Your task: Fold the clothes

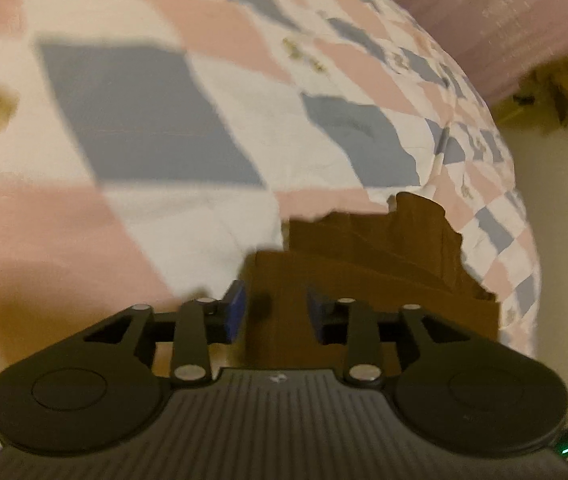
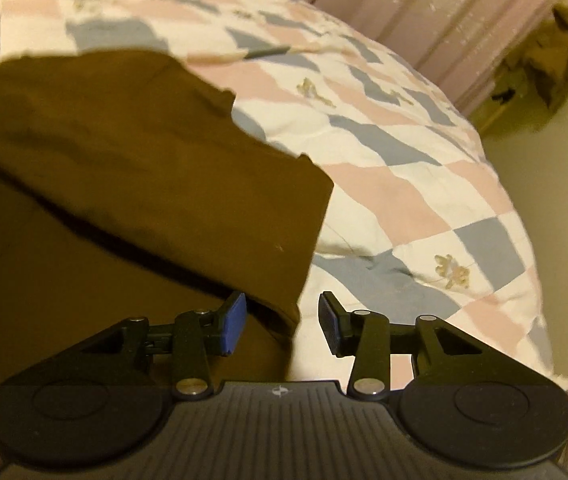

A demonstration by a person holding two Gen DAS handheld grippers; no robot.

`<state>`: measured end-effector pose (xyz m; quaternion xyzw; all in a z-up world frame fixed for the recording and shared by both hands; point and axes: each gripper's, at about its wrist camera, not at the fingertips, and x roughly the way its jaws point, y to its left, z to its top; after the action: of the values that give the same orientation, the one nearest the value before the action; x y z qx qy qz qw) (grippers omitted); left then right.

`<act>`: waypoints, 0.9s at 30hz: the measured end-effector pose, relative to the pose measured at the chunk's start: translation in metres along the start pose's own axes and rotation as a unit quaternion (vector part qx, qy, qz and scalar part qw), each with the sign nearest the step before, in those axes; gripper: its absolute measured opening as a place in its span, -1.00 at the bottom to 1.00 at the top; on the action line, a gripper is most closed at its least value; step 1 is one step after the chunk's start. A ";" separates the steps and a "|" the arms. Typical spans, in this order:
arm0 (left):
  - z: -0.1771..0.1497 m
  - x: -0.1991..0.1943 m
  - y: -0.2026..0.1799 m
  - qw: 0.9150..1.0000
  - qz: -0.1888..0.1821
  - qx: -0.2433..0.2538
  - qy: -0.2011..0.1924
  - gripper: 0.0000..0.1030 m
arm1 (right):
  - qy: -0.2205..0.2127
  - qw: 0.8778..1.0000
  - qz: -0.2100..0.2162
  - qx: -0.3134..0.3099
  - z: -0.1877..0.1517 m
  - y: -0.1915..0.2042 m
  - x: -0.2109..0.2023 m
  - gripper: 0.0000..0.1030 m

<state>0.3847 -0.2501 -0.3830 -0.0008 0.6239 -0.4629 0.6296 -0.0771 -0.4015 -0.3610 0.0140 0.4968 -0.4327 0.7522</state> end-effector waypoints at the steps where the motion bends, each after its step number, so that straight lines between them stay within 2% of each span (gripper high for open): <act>1: -0.008 0.000 0.004 1.000 -0.008 -0.026 0.004 -0.41 | -0.001 1.000 0.005 0.010 0.003 0.001 -0.001 -0.19; 3: -0.027 0.001 0.011 0.996 -0.027 -0.082 0.010 -0.41 | -0.002 0.999 0.015 0.030 0.010 0.004 -0.003 -0.19; 6: -0.051 0.003 0.021 0.986 -0.054 -0.156 0.004 -0.41 | -0.011 0.999 0.030 0.043 0.016 0.012 -0.004 -0.15; 11: -0.067 0.020 0.041 0.958 -0.069 -0.275 -0.031 -0.40 | -0.006 0.998 0.044 0.035 0.016 0.030 -0.004 -0.09; 13: -0.069 0.025 0.042 0.953 -0.056 -0.295 -0.043 -0.62 | -0.005 0.999 0.043 0.032 0.015 0.035 -0.003 -0.05; 14: -0.069 0.025 0.038 0.956 -0.045 -0.285 -0.052 -0.88 | -0.004 0.999 0.043 0.031 0.014 0.036 -0.003 -0.05; 15: -0.066 0.023 0.029 0.965 -0.028 -0.252 -0.061 -0.93 | -0.004 0.998 0.045 0.031 0.014 0.037 -0.003 -0.06; 16: -0.062 0.019 0.014 0.977 0.001 -0.199 -0.071 -0.94 | -0.004 0.998 0.046 0.032 0.013 0.037 -0.003 -0.06; 17: -0.060 0.015 -0.011 0.990 0.040 -0.108 -0.085 -0.94 | -0.005 0.998 0.047 0.032 0.013 0.036 -0.003 -0.06; 18: -0.059 0.012 -0.040 0.992 0.081 -0.002 -0.100 -0.94 | -0.005 0.998 0.047 0.033 0.012 0.036 -0.004 -0.06; 19: -0.067 0.013 -0.073 0.977 0.125 0.128 -0.116 -0.94 | -0.005 0.998 0.047 0.035 0.011 0.035 -0.005 -0.06; 20: -0.081 0.017 -0.108 0.940 0.169 0.267 -0.132 -0.94 | -0.005 0.998 0.046 0.037 0.011 0.033 -0.006 -0.06; 21: -0.098 0.024 -0.132 0.895 0.192 0.379 -0.136 -0.94 | -0.005 0.998 0.046 0.041 0.010 0.031 -0.007 -0.06; 22: -0.118 0.034 -0.151 0.845 0.204 0.476 -0.133 -0.94 | -0.005 0.998 0.046 0.045 0.010 0.029 -0.007 -0.06; 23: -0.135 0.043 -0.163 0.807 0.203 0.541 -0.123 -0.94 | -0.004 0.998 0.046 0.050 0.009 0.027 -0.007 -0.06; 24: -0.147 0.052 -0.168 0.786 0.195 0.576 -0.107 -0.91 | -0.002 0.997 0.047 0.057 0.009 0.025 -0.006 -0.05; 26: -0.169 0.072 -0.174 0.753 0.177 0.629 -0.074 -0.78 | 0.001 0.996 0.050 0.071 0.008 0.022 -0.006 -0.05; 27: -0.176 0.081 -0.174 0.742 0.178 0.644 -0.061 -0.77 | 0.004 0.996 0.052 0.076 0.008 0.021 -0.006 -0.06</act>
<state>0.1285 -0.2947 -0.3848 0.4878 0.1267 -0.6326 0.5880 -0.0578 -0.3884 -0.3613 0.0990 0.4635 -0.4293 0.7688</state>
